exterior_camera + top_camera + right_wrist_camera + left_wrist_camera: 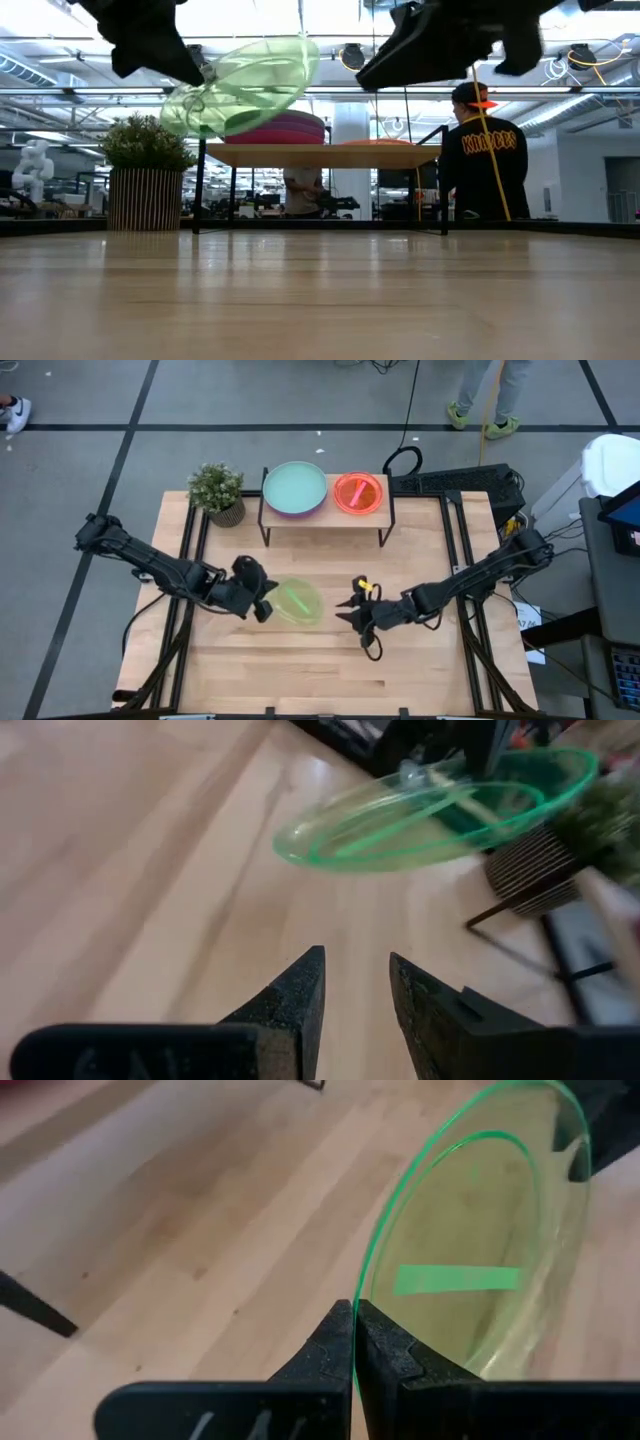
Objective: Place and stack plates onto a shelf
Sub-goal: Stack the transparent green plate on top of the transparent pink plate on the shelf
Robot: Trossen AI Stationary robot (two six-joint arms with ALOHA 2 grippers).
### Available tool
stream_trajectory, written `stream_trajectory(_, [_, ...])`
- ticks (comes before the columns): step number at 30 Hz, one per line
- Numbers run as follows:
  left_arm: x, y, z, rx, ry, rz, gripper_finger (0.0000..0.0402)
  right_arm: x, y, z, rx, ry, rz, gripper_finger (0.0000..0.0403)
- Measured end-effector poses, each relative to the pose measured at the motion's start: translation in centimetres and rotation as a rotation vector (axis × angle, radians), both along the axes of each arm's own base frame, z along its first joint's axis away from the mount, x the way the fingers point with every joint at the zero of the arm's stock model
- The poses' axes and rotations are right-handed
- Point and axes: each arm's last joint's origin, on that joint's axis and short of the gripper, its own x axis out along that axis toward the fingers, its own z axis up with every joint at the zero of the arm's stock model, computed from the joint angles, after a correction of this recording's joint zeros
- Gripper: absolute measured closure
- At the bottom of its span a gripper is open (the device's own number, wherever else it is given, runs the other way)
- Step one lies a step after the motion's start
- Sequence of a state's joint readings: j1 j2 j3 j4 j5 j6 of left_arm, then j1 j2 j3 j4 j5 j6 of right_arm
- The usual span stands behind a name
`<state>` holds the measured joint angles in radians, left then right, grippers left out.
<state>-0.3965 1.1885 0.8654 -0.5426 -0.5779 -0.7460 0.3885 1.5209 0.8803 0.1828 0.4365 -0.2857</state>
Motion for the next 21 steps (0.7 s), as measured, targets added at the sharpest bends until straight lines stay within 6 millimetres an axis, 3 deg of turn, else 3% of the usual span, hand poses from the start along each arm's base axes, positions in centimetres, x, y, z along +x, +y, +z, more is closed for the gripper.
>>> stream_trajectory(4, [0.7,-0.3,-0.4,0.023,-0.002,-0.015,0.0398,0.1,0.8,-0.1,-0.104,-0.021,0.057,0.0303])
stream_trajectory(10, [1.8,0.1,-1.3,0.025,0.008,0.018,0.0398,-0.2,2.5,0.8,-0.12,-0.109,0.144,0.0303])
stream_trajectory(21, [3.5,0.6,-2.3,0.024,0.007,0.019,0.0398,-0.3,1.8,0.4,-0.134,-0.087,-0.007,0.0303])
